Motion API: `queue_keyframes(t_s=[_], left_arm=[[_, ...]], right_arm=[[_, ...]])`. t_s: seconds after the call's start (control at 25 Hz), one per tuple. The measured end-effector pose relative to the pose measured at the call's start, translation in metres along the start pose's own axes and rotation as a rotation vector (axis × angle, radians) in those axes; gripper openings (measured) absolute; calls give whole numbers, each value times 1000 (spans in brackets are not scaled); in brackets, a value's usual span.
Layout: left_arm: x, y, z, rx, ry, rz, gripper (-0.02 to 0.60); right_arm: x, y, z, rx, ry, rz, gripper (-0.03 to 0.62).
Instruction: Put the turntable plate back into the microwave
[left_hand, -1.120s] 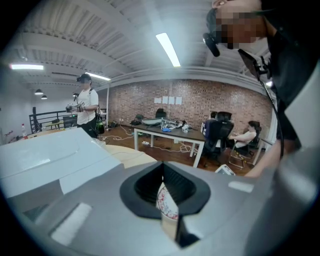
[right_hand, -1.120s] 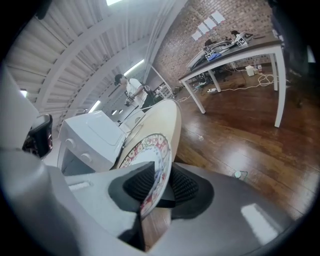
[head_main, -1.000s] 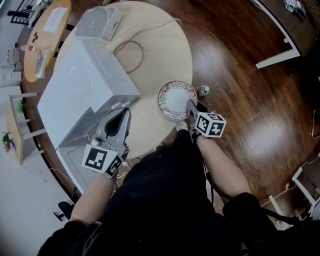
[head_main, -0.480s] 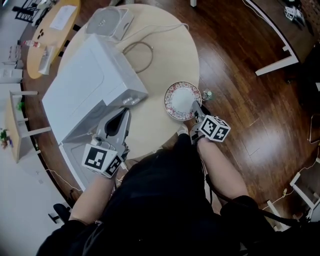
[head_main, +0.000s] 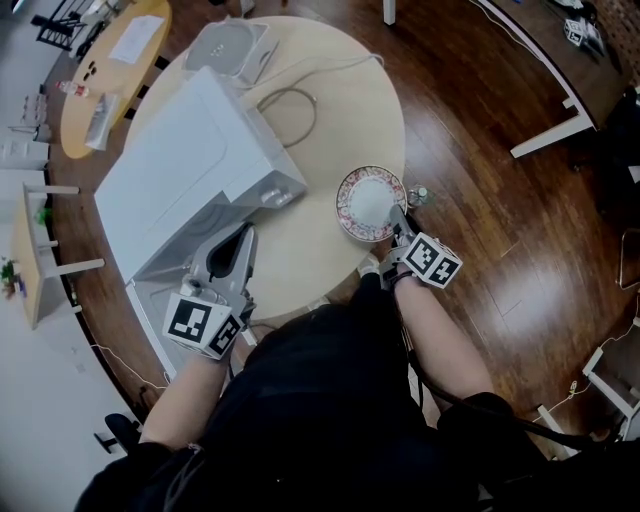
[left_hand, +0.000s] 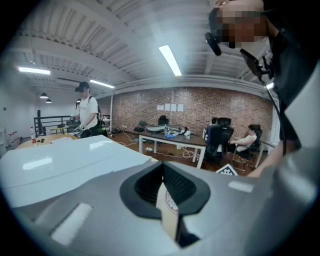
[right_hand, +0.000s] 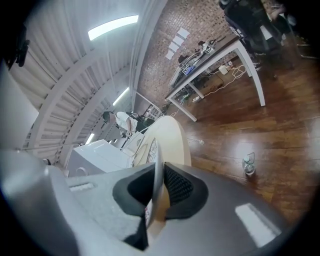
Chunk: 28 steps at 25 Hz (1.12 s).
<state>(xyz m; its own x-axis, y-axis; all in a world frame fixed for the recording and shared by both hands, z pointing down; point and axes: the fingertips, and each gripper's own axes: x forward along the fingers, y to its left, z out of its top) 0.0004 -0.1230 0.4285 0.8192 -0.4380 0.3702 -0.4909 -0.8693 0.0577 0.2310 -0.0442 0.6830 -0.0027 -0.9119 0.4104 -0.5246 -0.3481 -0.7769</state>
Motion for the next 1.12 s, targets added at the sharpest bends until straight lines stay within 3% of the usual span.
queue_keyframes(t_s=[0.36,1.12], left_arm=[[-18,4,0,-6,-29,14,6],[-63,18,15,-42,-164,62,6]], right_arm=[[-10,-9,-5,169,-52,-20,26],[-29,33,24,225,-110,24,26]])
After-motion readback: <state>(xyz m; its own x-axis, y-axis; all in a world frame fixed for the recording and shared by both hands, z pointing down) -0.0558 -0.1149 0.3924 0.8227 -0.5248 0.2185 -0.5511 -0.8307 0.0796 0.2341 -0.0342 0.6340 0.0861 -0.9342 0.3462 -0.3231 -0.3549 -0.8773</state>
